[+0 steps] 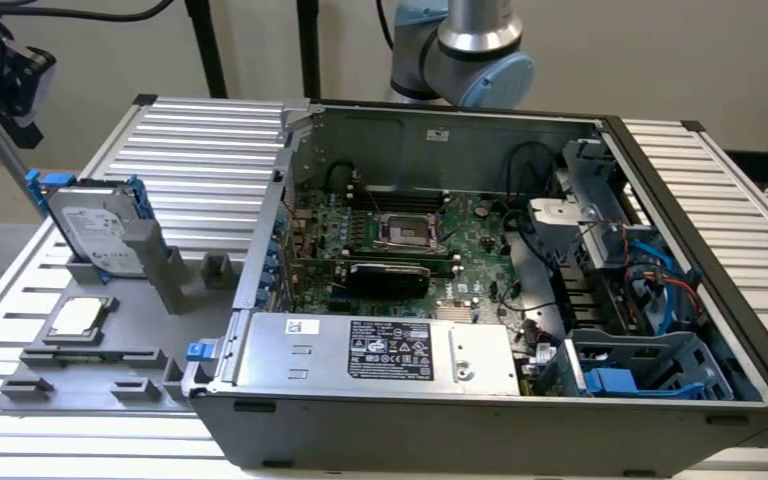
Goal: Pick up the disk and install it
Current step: 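Reach for the disk, then pick up the disk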
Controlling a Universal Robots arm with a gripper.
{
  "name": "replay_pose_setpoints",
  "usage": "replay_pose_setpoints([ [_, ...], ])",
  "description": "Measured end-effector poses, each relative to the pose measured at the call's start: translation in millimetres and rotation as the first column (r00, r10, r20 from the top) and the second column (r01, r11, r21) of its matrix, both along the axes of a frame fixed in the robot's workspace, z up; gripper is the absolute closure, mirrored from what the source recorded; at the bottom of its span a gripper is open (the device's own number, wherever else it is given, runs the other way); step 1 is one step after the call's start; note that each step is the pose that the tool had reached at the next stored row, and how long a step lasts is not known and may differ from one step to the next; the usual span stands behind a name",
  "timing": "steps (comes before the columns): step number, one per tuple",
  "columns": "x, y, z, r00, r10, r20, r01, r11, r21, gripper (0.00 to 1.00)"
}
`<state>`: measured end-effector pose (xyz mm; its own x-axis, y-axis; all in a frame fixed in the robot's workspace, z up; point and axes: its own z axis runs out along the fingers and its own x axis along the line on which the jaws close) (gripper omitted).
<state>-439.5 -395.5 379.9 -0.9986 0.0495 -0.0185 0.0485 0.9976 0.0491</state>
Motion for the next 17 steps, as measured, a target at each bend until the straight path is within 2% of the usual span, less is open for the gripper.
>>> replay_pose_setpoints([
  [2,-0.1,1.1,-0.8,1.0000,0.006,-0.0005,-0.006,1.0000,-0.0001,0.89],
  [17,-0.2,1.3,-1.0,0.9999,0.010,-0.0006,-0.010,0.9999,0.0000,0.89],
])
